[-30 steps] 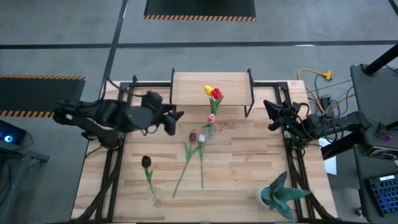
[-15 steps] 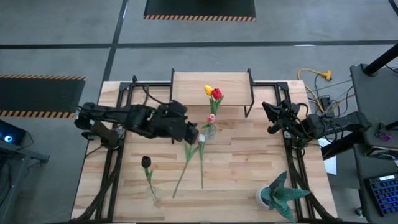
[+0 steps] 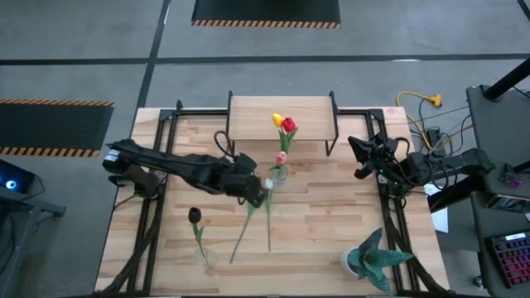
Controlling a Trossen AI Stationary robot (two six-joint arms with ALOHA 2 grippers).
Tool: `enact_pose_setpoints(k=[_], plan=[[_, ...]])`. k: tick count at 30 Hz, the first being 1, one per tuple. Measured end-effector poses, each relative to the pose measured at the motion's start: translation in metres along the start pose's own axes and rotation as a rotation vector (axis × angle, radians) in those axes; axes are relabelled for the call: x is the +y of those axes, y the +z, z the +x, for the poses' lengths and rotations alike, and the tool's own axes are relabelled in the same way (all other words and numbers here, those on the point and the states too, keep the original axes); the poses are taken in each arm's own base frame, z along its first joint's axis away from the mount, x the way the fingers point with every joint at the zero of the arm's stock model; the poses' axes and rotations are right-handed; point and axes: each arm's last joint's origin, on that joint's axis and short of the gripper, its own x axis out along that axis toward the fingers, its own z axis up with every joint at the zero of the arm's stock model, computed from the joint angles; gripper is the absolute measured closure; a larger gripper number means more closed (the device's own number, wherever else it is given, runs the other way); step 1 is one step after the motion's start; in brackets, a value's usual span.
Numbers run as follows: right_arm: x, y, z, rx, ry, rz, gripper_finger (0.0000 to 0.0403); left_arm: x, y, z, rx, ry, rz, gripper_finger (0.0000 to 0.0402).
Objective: Pick and place flowers into a vace then onto a shelf
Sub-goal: Put the maroon tulip into the bottom transparent vase
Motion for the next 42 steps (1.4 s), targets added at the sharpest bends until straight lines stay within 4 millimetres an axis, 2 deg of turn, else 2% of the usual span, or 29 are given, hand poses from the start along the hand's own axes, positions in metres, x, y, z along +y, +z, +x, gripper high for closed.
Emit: enact_pose_setpoints(k=[9,18,23,26,35,42], plan=[[0.000,0.000,0.000,0.000,0.000,-0.002,0.0394,0.006,-0.031,0.058,-0.010,-0.030,-0.026,0.0178],[0.000,0.000,0.000,0.000,-0.003,-0.009,0.0394,0.028,-0.064,0.096,0.074,0.020,-0.125,0.0178],[0.000,0.000,0.000,-0.001,-0.007,-0.028,0.0394,0.032,-0.076,0.114,0.038,-0.057,-0.165,0.0178],[0.000,0.000,0.000,-0.001,-0.007,-0.029,0.0394,0.035,-0.083,0.123,0.036,-0.104,-0.182,0.0178],[0.000,0.000,0.000,-0.001,-0.007,-0.029,0.0394,0.052,-0.100,0.138,0.055,-0.077,-0.168,0.0178],[0.000,0.000,0.000,-0.001,-0.008,-0.056,0.0394,0.050,-0.102,0.141,0.041,-0.147,-0.115,0.0178]])
